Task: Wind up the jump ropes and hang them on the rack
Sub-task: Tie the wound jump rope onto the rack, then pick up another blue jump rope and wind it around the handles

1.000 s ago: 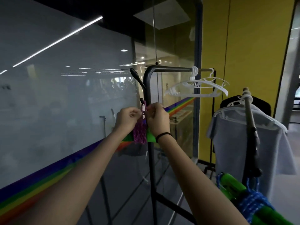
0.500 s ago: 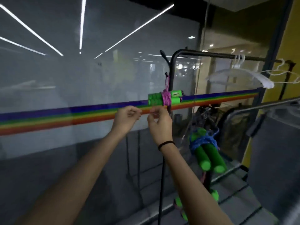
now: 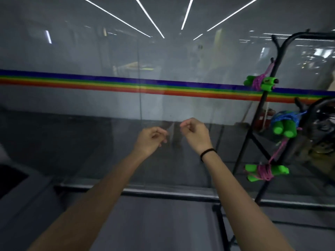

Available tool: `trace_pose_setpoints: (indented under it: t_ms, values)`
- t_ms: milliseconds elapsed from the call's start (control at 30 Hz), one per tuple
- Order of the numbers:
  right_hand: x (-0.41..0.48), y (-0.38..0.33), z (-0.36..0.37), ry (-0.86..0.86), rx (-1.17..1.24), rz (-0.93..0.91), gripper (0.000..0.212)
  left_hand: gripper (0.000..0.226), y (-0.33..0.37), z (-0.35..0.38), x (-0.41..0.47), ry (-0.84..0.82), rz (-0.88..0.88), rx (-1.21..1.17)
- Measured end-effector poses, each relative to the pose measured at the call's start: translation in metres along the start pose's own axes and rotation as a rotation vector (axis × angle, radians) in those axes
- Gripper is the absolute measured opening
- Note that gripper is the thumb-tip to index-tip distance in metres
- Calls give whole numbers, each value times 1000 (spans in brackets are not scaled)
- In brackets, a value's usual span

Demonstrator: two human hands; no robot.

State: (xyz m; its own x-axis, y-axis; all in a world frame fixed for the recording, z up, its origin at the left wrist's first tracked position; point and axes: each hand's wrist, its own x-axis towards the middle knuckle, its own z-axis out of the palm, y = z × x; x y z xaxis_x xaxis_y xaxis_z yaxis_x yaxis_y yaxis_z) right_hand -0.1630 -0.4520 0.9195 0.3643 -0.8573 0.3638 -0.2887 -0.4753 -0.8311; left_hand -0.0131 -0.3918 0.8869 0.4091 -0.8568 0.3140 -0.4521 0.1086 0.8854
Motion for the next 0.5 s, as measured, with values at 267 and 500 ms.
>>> trace_pose_setpoints:
  t_ms: [267, 500]
  values:
    - [-145, -60, 142, -303, 47, 66, 20, 11, -70, -146, -174, 65, -128, 119]
    - [-280, -30, 276, -541, 39, 319, 17, 23, -174, -236, -329, 61, -411, 249]
